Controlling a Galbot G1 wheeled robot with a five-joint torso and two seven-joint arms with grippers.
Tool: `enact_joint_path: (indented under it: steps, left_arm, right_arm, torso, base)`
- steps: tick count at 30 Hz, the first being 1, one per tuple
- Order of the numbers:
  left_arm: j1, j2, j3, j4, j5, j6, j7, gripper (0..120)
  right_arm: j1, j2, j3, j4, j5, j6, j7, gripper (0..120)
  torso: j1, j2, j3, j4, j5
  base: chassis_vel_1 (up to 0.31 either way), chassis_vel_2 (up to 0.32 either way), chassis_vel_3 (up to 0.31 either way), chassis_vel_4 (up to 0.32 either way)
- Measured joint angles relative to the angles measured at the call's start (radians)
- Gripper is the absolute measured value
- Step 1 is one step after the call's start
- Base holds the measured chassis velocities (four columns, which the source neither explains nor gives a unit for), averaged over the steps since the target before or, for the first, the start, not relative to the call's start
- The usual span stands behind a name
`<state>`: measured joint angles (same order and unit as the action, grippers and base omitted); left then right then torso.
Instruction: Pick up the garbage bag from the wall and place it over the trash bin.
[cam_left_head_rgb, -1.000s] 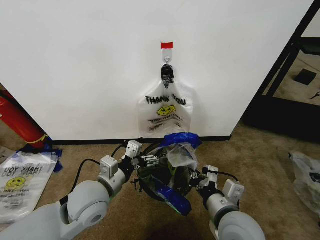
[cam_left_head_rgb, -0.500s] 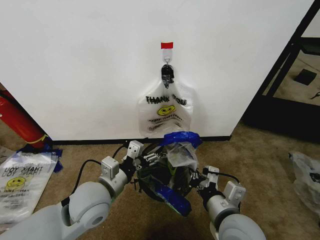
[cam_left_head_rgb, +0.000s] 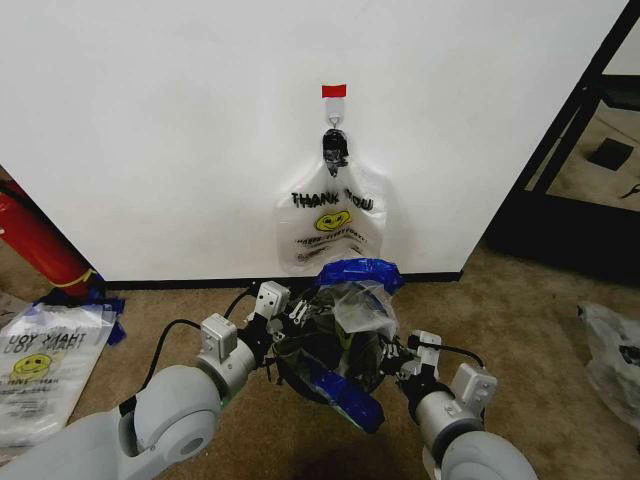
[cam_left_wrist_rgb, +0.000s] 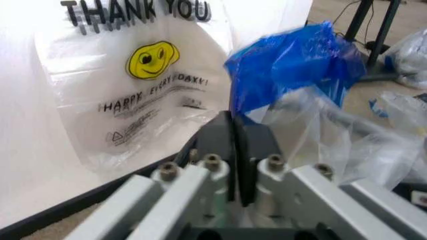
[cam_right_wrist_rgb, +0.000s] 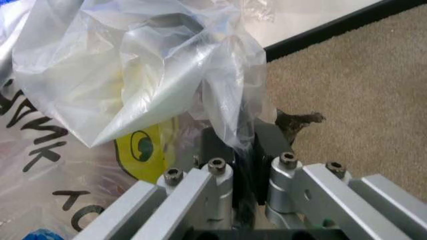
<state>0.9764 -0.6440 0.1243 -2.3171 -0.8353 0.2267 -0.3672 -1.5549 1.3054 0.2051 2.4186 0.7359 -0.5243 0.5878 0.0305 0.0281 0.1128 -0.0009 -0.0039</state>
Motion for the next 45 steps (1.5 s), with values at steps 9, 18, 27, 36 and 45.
enact_joint_path:
  steps: [9,18,27,36,45]
  left_arm:
    - [-0.053,0.013,-0.008,-0.005,-0.084,0.039,-0.039,0]
    - [-0.125,0.085,-0.022,0.032,-0.232,0.163,-0.073,0]
    - [-0.115,0.157,-0.058,0.074,-0.294,0.201,-0.032,0]
    - [-0.086,0.184,-0.075,0.091,-0.348,0.213,-0.005,0]
    - [-0.073,0.194,-0.085,0.109,-0.375,0.226,0.005,0]
  right_arm:
    - [-0.027,0.004,-0.013,0.000,-0.050,0.008,-0.032,2]
    - [-0.058,-0.006,-0.024,-0.019,-0.125,0.047,-0.101,2]
    - [-0.068,-0.007,-0.034,-0.026,-0.139,0.076,-0.132,2]
    - [-0.056,-0.012,-0.022,-0.027,-0.129,0.096,-0.139,2]
    - [-0.053,-0.008,-0.014,-0.025,-0.116,0.106,-0.138,2]
  torso:
    - [0.000,0.000,0.000,0.0000,0.0000]
    - [0.000,0.000,0.000,0.0001,-0.0001]
    - [0.000,0.000,0.000,0.0000,-0.0002]
    - [0.000,0.000,0.000,-0.0001,-0.0001]
    - [0.000,0.000,0.000,0.0000,0.0000]
  base:
    - [0.000,0.000,0.000,0.000]
    - [0.000,0.000,0.000,0.000]
    - [0.000,0.000,0.000,0.000]
    - [0.000,0.000,0.000,0.000]
    - [0.000,0.000,0.000,0.000]
